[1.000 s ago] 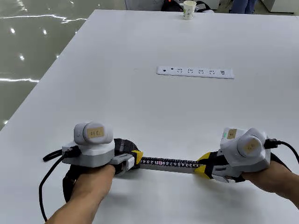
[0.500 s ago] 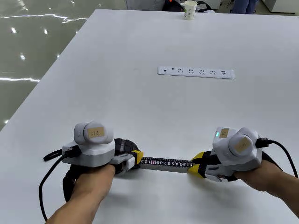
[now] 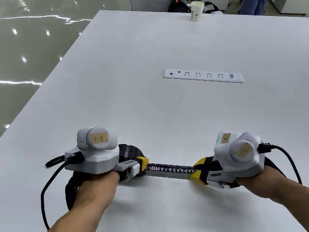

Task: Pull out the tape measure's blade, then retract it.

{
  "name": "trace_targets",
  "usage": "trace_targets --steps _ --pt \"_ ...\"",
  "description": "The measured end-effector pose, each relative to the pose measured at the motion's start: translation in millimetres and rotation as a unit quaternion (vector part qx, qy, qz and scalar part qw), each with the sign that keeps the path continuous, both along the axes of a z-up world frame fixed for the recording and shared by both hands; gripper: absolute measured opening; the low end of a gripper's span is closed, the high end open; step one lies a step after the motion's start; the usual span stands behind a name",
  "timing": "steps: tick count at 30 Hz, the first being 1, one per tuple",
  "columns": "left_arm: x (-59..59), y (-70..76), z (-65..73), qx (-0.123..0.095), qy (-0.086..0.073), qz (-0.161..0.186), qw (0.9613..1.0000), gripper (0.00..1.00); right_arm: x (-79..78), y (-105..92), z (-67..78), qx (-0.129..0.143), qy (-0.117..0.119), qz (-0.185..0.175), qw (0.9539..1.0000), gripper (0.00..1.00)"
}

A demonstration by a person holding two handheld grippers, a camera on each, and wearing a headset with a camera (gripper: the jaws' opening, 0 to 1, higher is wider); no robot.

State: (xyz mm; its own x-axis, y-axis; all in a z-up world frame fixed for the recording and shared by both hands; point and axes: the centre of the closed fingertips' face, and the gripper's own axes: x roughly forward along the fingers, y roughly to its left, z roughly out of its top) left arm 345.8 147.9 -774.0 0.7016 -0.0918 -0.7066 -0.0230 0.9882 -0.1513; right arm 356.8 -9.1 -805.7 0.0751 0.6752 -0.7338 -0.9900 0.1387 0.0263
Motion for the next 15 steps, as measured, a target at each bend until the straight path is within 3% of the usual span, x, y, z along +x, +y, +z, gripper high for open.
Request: trace_targets --steps 15 --pt "0.2 0.3 -0.5 -0.003 0.000 0.000 1.0000 0.54 -0.4 16.9 0.5 0.007 0.001 0.008 0.9999 0.08"
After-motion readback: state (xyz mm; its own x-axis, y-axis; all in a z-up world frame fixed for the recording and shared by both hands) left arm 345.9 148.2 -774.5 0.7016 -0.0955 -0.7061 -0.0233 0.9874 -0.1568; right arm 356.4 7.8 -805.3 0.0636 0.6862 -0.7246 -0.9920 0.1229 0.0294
